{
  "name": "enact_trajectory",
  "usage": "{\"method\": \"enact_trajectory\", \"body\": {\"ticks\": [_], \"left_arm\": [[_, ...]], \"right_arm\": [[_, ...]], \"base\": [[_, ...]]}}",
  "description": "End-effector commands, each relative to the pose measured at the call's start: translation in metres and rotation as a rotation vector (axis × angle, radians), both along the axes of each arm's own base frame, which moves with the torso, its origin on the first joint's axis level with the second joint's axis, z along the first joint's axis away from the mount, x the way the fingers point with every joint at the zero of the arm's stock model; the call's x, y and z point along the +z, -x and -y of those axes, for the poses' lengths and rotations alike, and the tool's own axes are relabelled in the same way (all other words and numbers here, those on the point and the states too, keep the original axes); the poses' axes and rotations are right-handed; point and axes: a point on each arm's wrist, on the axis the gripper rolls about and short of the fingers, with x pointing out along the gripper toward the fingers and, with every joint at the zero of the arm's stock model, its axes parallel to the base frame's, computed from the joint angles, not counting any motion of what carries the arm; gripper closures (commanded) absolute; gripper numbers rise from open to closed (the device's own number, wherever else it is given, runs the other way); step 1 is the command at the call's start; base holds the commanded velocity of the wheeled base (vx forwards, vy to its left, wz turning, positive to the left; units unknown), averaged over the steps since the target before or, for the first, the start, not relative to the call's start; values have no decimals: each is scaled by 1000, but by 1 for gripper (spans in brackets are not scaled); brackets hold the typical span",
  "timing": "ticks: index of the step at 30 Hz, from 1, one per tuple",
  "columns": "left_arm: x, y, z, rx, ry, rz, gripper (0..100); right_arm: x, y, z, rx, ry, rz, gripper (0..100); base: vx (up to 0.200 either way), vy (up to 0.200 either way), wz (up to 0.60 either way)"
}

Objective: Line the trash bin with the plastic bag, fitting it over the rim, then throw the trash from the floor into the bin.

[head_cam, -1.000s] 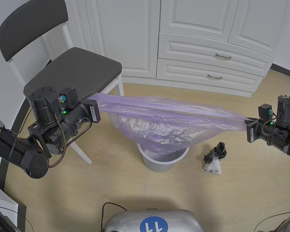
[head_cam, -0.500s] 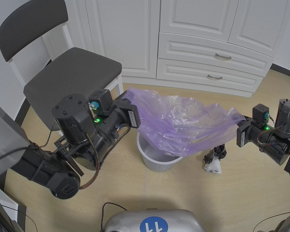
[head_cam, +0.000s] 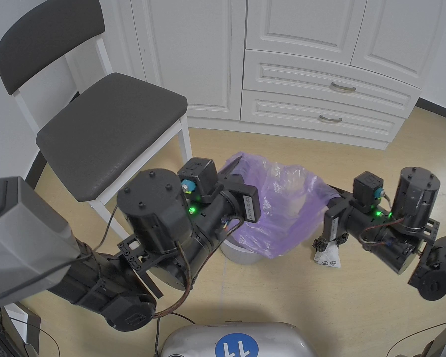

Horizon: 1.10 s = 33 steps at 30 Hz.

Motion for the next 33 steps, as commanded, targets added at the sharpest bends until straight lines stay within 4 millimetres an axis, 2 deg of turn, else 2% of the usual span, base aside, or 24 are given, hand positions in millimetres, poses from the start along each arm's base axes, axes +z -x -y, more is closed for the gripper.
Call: {"method": "enact_trajectory", "body": {"ticks": [1, 4, 6, 7, 13, 20, 23, 24, 25, 27, 33], "left_arm": [[-24, 3, 21, -31, -24, -37, 100], [-34, -6, 27, -24, -22, -40, 100], [-37, -10, 29, -20, -22, -45, 100], [-41, -19, 32, -10, 0, -54, 100], [-56, -45, 36, 31, 33, -71, 100], [-66, -67, 37, 63, 64, -78, 100], [-70, -71, 36, 71, 60, -82, 100], [-71, -72, 36, 73, 57, -84, 100], [-71, -72, 36, 73, 57, -84, 100], [-76, -73, 37, 74, 51, -90, 100], [-86, -81, 38, 86, 43, -100, 100]], "right_arm": [[-47, -20, -43, 66, -21, -55, 100], [-63, -29, -49, 59, -26, -47, 100], [-65, -32, -50, 53, -26, -47, 100], [-70, -38, -50, 43, -28, -52, 100], [-81, -62, -42, -19, -41, -67, 100], [-89, -81, -31, -66, -45, -77, 100], [-98, -88, -30, -73, -55, -105, 100], [-108, -94, -29, -73, -57, -128, 100], [-108, -94, -29, -73, -57, -128, 100], [-123, -108, -28, -93, -55, -146, 100], [-135, -119, -25, -117, -67, -163, 100]], "base": [[0, 0, 0], [0, 0, 0], [0, 0, 0], [0, 0, 0], [0, 0, 0], [0, 0, 0], [0, 0, 0], [0, 0, 0], [0, 0, 0], [0, 0, 0], [0, 0, 0]]}}
